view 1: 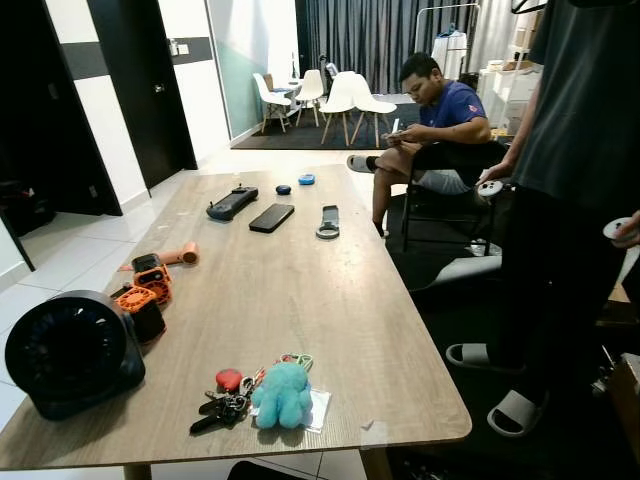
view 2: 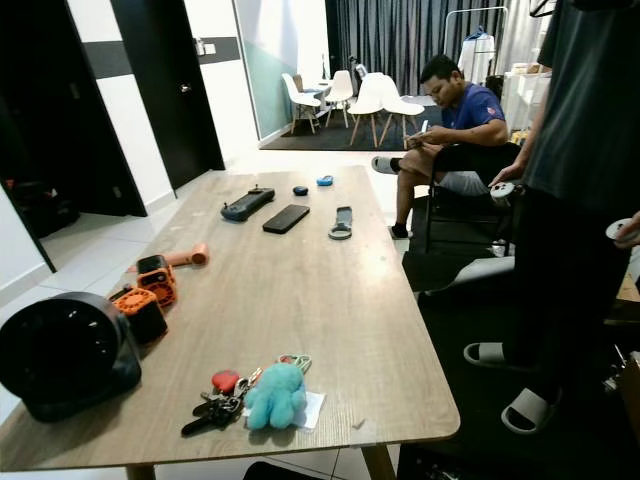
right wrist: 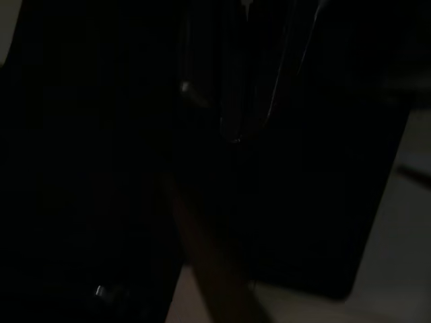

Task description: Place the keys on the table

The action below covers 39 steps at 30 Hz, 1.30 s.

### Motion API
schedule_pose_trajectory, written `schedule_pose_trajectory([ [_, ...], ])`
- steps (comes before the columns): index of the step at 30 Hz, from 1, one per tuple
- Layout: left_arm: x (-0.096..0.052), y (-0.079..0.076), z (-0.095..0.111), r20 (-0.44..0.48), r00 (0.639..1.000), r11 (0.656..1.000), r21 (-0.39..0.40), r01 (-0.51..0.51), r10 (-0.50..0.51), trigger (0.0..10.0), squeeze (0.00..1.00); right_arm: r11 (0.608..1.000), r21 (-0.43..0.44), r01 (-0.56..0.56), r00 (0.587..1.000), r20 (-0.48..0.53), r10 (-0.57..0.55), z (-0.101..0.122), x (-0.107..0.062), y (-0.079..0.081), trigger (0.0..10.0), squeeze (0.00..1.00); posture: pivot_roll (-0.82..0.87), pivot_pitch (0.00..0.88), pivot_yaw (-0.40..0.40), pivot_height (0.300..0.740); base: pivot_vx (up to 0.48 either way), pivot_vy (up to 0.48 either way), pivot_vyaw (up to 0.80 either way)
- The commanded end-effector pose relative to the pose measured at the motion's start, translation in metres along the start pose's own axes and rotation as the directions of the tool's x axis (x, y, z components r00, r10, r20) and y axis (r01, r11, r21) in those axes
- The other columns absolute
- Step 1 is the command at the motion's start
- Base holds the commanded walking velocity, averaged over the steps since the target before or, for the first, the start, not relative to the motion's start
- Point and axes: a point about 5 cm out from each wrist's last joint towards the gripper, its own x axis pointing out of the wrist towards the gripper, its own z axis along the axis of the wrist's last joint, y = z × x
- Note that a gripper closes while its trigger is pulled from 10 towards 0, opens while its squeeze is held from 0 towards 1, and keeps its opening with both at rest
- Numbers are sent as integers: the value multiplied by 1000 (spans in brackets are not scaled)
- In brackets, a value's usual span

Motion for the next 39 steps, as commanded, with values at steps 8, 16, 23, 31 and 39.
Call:
schedule_pose_trajectory([
  [8,-2,6,0,19,1000,1000,-8,-22,22,10000,0,955,189,228,972,9,-233,-1,-8,-42,10000,0,35,27,58,740,0,0,0],
  [16,2,3,9,46,999,999,-40,12,-10,10000,0,975,143,171,984,18,-175,-1,-8,-40,10000,0,22,32,64,740,0,0,0],
  [23,4,0,10,35,999,999,-52,16,-14,10000,0,986,153,68,998,-20,-66,-6,-4,-15,10000,0,26,35,60,740,0,0,0],
  [31,3,3,9,22,999,1000,-8,28,-27,10000,0,1000,7,-10,998,-62,11,-14,-4,3,10000,0,37,41,90,740,0,0,0],
  [39,0,7,8,29,999,1000,-2,20,-20,10000,0,1000,-9,-26,998,-65,25,-15,-4,7,10000,0,52,44,99,740,0,0,0],
])
